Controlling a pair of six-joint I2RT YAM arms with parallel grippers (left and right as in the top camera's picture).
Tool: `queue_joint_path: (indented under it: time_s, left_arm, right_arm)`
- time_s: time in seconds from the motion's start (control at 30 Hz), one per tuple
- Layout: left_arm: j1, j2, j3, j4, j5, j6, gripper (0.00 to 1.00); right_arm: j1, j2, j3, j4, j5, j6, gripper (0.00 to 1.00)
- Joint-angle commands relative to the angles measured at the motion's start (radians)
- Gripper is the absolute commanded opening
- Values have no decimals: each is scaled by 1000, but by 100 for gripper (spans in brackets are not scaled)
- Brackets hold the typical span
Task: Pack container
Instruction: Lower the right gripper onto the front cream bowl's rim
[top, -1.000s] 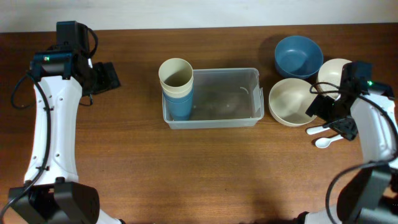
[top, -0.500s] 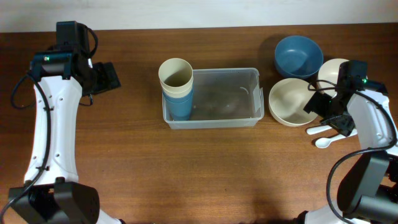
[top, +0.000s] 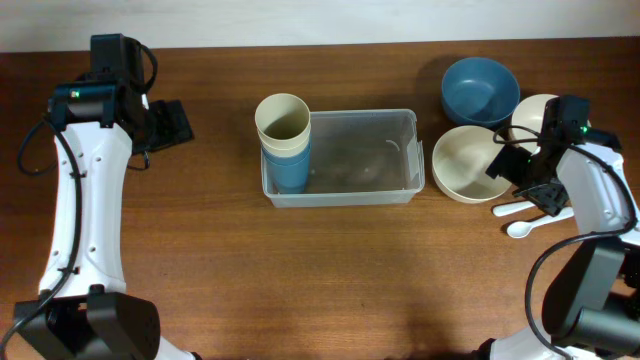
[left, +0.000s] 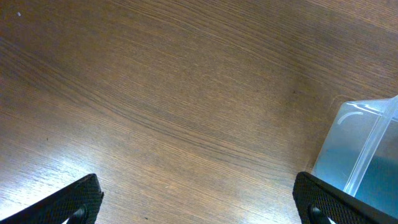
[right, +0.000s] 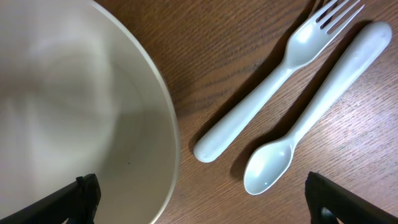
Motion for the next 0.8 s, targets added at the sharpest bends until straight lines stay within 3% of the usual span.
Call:
queue_joint_path:
  time_s: [0.0, 0.1, 0.77]
  left_arm:
    - [4, 0, -11, 2, -4, -10, 100]
    - [4, 0, -11, 2, -4, -10, 100]
    - [4, 0, -11, 2, -4, -10, 100]
  right_arm:
    - [-2, 18, -3, 3, -5, 8, 100]
    - [-2, 26, -3, 4, -5, 8, 95]
    - [-2, 75, -3, 19, -5, 8, 93]
